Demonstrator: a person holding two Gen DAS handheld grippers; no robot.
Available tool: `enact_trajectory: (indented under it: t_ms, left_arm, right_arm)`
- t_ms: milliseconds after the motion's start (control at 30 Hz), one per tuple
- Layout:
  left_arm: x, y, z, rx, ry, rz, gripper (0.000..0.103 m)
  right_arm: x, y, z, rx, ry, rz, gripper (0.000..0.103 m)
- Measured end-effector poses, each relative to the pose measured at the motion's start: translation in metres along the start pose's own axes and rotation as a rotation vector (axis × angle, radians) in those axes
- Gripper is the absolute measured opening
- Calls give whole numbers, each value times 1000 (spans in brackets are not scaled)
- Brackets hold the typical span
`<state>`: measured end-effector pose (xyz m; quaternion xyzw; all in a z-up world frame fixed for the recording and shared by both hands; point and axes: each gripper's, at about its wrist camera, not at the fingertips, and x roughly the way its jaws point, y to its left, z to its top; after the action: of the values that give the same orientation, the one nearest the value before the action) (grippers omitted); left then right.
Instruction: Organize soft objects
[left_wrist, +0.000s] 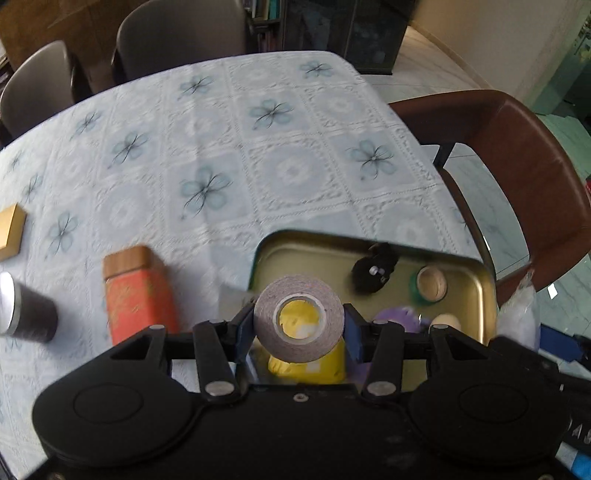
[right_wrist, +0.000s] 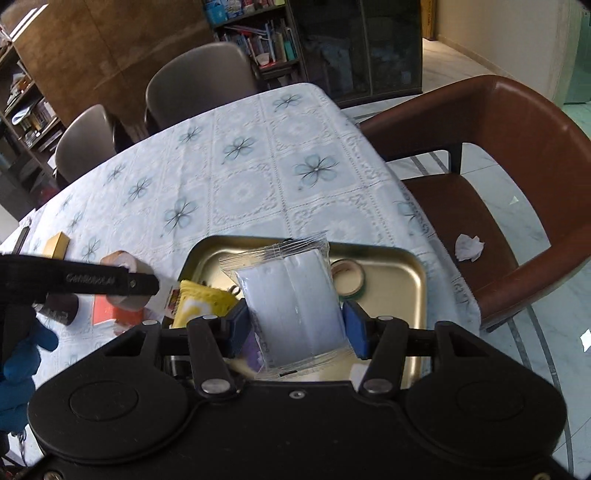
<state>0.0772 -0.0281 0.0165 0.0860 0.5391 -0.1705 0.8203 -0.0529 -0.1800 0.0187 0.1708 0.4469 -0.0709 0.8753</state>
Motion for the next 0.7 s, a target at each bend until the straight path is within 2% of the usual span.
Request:
enact_trajectory:
  t_ms: [67,133,200,367,467,700]
  left_arm:
    - [3,-14,9,21,-9,29,47]
    - [6,-23,15,32,-8,55,52]
    - [9,-29,19,26,-3,69,64]
    - [12,-31,16,22,12,88,73]
    - [15,-29,13,23,24,97,74]
    - [21,-25,5,23,44,121,76]
  right_arm:
    - [3,-4,4,-2,-3,-5,53]
    - [5,-7,5,-11,-2,-9,53]
    - [8,-9,7,-20,4,-6,53]
    - [13,-13,6,-42,19,13,54]
    - [14,-16,5,-43,9,20,58]
    - [18,-22,5,-12,21,36,59]
